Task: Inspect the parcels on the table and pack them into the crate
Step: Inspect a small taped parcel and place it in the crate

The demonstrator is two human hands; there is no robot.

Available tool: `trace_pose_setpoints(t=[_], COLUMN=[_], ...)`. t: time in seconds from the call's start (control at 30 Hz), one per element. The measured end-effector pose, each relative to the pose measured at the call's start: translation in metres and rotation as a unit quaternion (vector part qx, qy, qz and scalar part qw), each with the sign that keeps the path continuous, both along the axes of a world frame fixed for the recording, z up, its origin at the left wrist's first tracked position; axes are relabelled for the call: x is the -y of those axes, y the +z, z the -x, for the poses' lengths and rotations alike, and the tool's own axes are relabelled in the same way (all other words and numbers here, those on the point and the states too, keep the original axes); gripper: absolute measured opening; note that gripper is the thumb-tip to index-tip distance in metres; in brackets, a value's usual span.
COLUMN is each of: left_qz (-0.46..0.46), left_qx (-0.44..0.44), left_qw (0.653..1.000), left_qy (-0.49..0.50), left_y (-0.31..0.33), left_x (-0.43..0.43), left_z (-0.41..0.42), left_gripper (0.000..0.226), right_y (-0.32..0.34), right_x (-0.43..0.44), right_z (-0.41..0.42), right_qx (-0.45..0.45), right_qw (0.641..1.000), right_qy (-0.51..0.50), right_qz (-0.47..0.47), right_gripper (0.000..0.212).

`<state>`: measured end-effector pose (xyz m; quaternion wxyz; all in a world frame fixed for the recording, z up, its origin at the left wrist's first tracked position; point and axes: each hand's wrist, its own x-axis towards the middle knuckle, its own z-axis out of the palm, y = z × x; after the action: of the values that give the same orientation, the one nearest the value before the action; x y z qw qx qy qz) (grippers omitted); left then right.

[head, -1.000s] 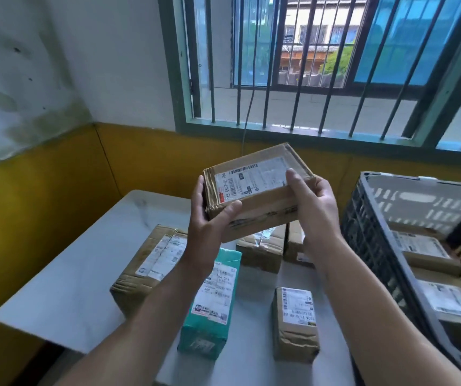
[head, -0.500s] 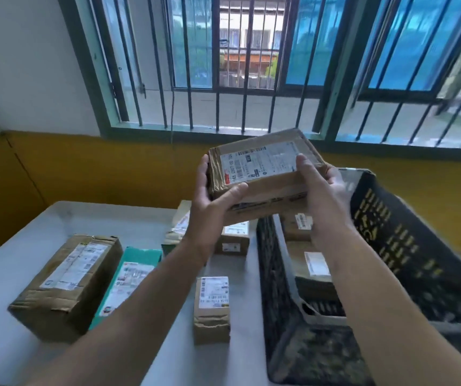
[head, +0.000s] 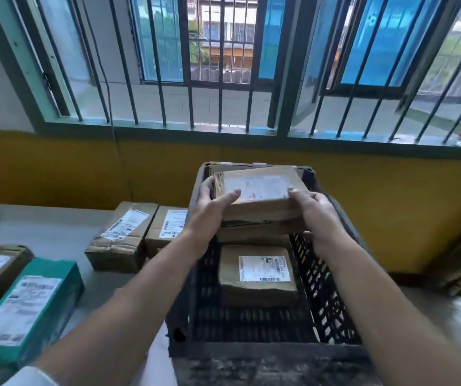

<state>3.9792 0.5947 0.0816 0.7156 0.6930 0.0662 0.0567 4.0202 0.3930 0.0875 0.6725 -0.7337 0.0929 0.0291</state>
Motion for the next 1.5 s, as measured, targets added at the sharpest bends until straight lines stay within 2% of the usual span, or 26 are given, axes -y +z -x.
trace_pose_setpoints(t=[0.17,0.4,0.47,0.63,0.73,0.8,0.87,0.93,1.03,1.1,1.33,1.5], left_qz=[0.003,-0.141,-0.175,-0.214,-0.207,-0.215,-0.233,-0.266,-0.310,-0.337,-0.412,-0.425], left_qx=[-0.114,-0.205,-0.219,-0.238,-0.245,-0.251,-0.262,-0.280,-0.299,-0.316,-0.348,-0.373], left_qw=[0.993,0.968,0.960,0.947,0.947,0.944,0.936,0.921,0.897,0.875,0.812,0.783], left_qy=[0.030,0.031,0.028,0.018,0.009,-0.007,-0.028,-0.057,-0.105,-0.145,-0.222,-0.261], left_y=[-0.025,-0.051,-0.053,-0.058,-0.058,-0.058,-0.058,-0.058,-0.059,-0.058,-0.065,-0.069], left_x=[0.014,0.014,0.014,0.015,0.012,0.012,0.014,0.013,0.013,0.016,0.021,0.020], left_z=[-0.021,-0.029,-0.029,-0.028,-0.027,-0.025,-0.021,-0.018,-0.014,-0.012,-0.007,-0.005], left_gripper=[0.051,0.059,0.063,0.076,0.079,0.071,0.051,0.041,0.046,0.050,0.033,0.020], right_y=[-0.034,-0.067,-0.068,-0.067,-0.065,-0.064,-0.064,-0.064,-0.062,-0.062,-0.071,-0.071], right_x=[0.023,0.036,0.036,0.043,0.049,0.052,0.056,0.059,0.063,0.066,0.063,0.062], right_z=[-0.022,-0.029,-0.029,-0.028,-0.030,-0.030,-0.029,-0.027,-0.026,-0.024,-0.016,-0.014], right_qx=[-0.057,-0.117,-0.111,-0.094,-0.090,-0.106,-0.126,-0.136,-0.139,-0.163,-0.258,-0.276], right_qw=[0.993,0.962,0.952,0.930,0.897,0.878,0.860,0.849,0.833,0.820,0.785,0.752], right_qy=[0.058,0.147,0.163,0.185,0.204,0.216,0.229,0.239,0.262,0.283,0.381,0.423], right_qz=[0.084,0.197,0.233,0.304,0.381,0.414,0.439,0.451,0.466,0.470,0.415,0.423], right_gripper=[0.048,0.039,0.044,0.049,0.053,0.064,0.079,0.080,0.056,0.048,0.051,0.049])
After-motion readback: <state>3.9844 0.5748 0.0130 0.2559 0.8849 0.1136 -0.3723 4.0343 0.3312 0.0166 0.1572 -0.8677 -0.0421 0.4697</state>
